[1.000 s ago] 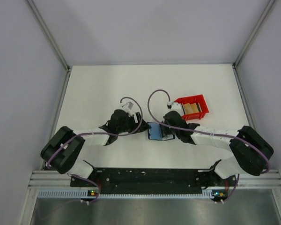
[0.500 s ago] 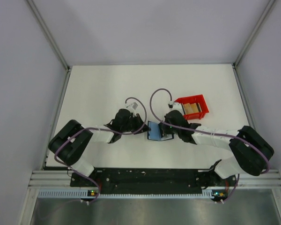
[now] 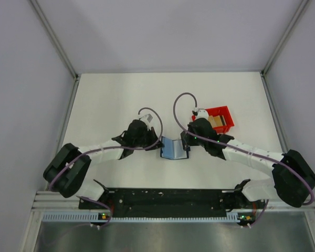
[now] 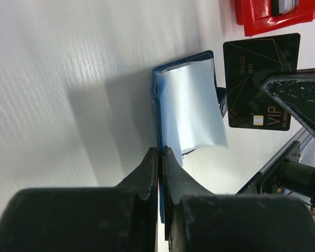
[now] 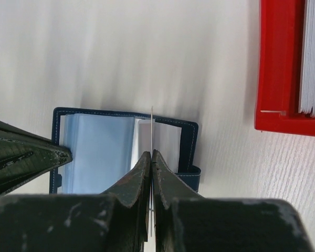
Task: Put the credit cards into the card holder
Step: Insert the credit card into the card holder.
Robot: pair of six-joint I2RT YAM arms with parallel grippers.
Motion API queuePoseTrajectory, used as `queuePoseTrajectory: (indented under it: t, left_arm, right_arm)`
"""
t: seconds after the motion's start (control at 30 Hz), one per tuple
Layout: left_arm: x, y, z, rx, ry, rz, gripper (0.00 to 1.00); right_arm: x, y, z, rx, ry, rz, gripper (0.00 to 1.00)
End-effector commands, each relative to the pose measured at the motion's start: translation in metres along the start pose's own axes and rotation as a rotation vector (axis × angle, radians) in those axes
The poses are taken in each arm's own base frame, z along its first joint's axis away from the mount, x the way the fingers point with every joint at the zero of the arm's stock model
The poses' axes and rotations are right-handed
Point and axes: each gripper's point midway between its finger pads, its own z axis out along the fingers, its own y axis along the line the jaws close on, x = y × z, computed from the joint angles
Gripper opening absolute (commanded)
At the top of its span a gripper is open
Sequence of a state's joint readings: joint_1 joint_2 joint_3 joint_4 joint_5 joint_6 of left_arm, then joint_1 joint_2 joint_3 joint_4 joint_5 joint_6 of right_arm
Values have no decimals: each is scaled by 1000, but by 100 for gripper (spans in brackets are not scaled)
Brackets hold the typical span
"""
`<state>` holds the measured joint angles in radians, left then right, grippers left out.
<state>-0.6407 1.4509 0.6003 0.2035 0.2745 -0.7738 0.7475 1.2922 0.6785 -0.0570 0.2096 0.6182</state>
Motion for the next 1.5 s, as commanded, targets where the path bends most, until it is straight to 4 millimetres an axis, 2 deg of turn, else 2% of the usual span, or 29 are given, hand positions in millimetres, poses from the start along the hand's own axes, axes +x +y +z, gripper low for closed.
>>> queuePoseTrajectory:
  t: [0.0,0.1,0.27,0.57,0.7,0.83,1.0,1.17,1.33,1.47]
  left_arm:
    - [-11,-8,-8,-27,-20,23,0]
    - [-10,-6,-8,-55,-25,16,0]
    - [-12,-4,-11,-73,-33,9,0]
    - [-14,-4,-13,-81,-46,0,0]
    - [-14,-5,-14,-79,-52,3,0]
    - [-11,2,-15,-98,-52,1,0]
    - [-3,23,-14,-162,-54,18,0]
    - [8,49,-9,-224,-49,33,0]
    - [14,57,-2,-236,-36,28,0]
    - [19,70,0,-288,-27,16,1]
  right_arm:
    - [-20,17,-6,-53,-14,-18,0]
    - [-23,31,-9,-118,-15,7,0]
    - [-39,62,-28,-249,-51,48,0]
    - [-2,87,-1,-233,31,37,0]
    - [14,72,17,-132,29,16,0]
    - [25,52,24,-73,34,14,0]
    - [34,34,26,-108,49,76,0]
    - [42,43,29,-231,69,149,0]
    - [52,51,29,-353,69,277,0]
    - [51,53,29,-393,53,320,0]
